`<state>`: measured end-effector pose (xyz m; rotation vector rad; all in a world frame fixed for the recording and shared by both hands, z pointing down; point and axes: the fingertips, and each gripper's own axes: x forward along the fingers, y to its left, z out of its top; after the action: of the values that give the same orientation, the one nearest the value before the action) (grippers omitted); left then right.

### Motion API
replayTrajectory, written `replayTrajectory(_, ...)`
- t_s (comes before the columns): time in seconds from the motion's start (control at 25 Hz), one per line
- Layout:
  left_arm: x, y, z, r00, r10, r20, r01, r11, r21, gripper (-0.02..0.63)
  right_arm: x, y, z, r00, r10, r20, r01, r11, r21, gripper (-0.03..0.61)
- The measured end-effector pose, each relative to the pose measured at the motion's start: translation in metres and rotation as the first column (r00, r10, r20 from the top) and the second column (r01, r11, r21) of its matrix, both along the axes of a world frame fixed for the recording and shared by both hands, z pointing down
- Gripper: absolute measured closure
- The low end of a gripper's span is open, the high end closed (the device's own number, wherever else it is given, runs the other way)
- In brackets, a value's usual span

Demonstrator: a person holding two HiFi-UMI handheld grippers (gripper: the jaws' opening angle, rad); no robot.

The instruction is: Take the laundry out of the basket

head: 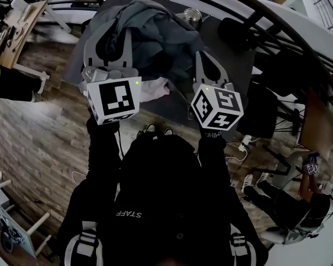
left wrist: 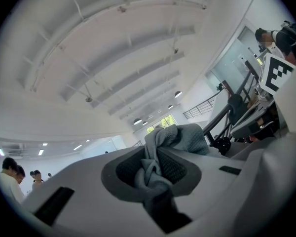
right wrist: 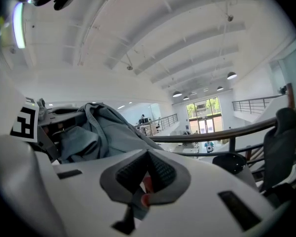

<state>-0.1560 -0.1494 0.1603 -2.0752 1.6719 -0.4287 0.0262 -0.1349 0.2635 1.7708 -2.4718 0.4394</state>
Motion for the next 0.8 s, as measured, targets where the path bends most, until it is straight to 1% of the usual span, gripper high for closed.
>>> replayTrajectory(0.08, -0.016, 0.003, -0.006, 0.999, -0.031, -0.007, 0.031, 0.999, 0.017, 0.543, -0.007, -0.002, 0.0, 1.0, -0.012, -0.004, 0.012, 1.0, -0.001, 0.563)
replayTrajectory(0.2, -0.04, 0.005, -0.014, 0.997, -0.078, 0.003, 0.077, 0.996, 0.034, 0.543, -0.018, -0.005, -0.001, 1.0, -0.025, -0.007, 0.025, 1.0, 0.0, 0.563)
replayTrajectory(0.28, -0.055, 0.005, -0.014, 0.994, -0.106, 0.016, 0.105, 0.994, 0.032, 0.543, -0.026, -0.008, 0.0, 0.999, -0.033, -0.009, 0.033, 0.999, -0.002, 0.563)
replayTrajectory(0.36, -0.068, 0.003, -0.008, 0.991, -0.129, 0.029, 0.129, 0.992, 0.014, 0.543, -0.035, -0.01, 0.002, 0.999, -0.044, -0.012, 0.043, 0.999, -0.007, 0.563)
replayTrajectory(0.48, -0.079, -0.002, 0.012, 0.99, -0.135, 0.036, 0.136, 0.99, -0.028, 0.543, -0.048, -0.01, 0.008, 0.998, -0.054, -0.019, 0.054, 0.998, -0.021, 0.563)
replayTrajectory(0.6, -0.081, -0.013, 0.044, 0.991, -0.122, 0.047, 0.126, 0.987, -0.095, 0.543, -0.055, -0.011, 0.015, 0.998, -0.056, -0.027, 0.054, 0.998, -0.041, 0.563)
replayTrajectory(0.8, -0.072, -0.03, 0.113, 0.995, -0.09, 0.05, 0.099, 0.969, -0.227, 0.543, -0.058, -0.014, 0.035, 0.998, -0.046, -0.041, 0.043, 0.996, -0.083, 0.563)
